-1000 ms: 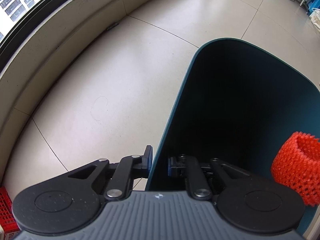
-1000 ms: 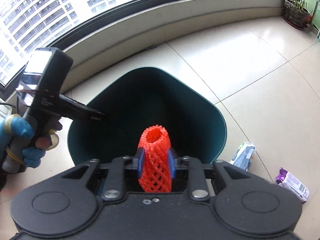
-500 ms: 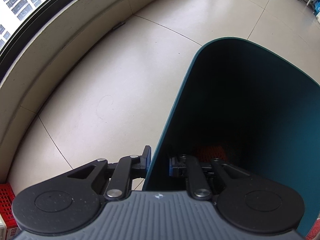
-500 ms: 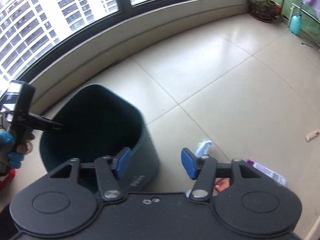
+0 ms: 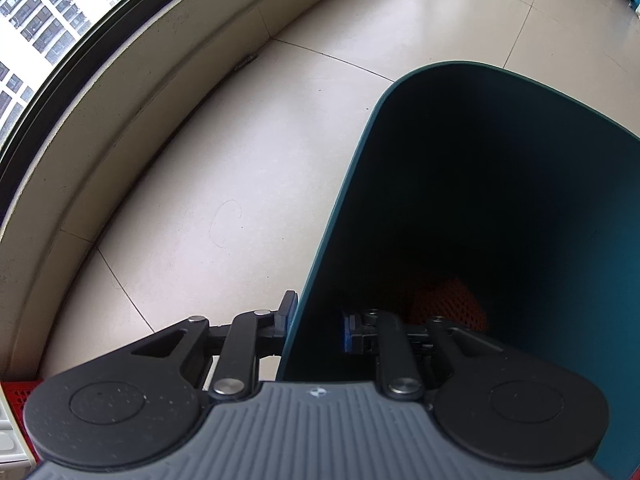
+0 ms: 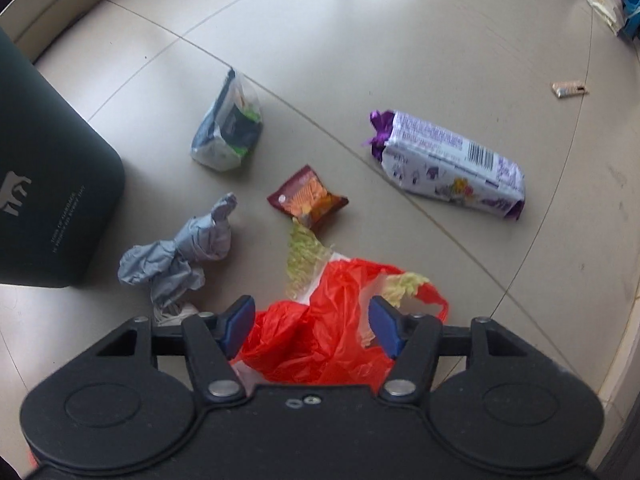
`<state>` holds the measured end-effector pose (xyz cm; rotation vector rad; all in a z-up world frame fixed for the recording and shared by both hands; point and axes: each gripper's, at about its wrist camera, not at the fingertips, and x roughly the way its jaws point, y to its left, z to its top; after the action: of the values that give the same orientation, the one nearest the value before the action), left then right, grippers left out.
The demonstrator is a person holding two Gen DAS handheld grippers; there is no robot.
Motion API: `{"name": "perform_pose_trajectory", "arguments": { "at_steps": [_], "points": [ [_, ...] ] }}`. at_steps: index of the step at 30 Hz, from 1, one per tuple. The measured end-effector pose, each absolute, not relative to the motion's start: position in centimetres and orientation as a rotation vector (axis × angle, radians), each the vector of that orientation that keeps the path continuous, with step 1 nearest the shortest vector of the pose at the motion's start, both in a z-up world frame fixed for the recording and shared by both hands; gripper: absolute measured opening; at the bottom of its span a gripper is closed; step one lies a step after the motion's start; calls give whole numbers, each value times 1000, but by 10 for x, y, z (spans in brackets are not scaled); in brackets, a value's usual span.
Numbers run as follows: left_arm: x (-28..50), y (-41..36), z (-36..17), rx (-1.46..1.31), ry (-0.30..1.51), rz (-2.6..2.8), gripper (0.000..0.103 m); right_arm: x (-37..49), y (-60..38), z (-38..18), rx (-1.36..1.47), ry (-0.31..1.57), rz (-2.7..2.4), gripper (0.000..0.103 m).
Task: Collect trash
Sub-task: 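Lower the right gripper to the red plastic bag and close it, then carry the red bag over the bin and open the right gripper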
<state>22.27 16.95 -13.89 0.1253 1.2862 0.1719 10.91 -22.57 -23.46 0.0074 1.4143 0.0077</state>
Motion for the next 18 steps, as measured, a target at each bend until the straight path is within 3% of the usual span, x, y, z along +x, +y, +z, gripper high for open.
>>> {"name": "perform_pose_trajectory", "arguments": {
  "at_steps": [6,8,11,13,18],
  "points": [
    [224,163,-141,135,1287,178,21,99,-234,-264,32,1469,-13,63],
    [224,162,-141,130,1289,182,21,97,-235,-272,24,1486,-23,58],
    [225,162,-143,127,1293,184,21,94,-233,-277,9,1499,-25,34],
    [226,162,-143,128,1293,184,21,92,-232,-276,-5,1497,-27,12],
    [228,162,-139,127,1291,184,22,89,-230,-254,-17,1460,-15,3]
  ]
}}
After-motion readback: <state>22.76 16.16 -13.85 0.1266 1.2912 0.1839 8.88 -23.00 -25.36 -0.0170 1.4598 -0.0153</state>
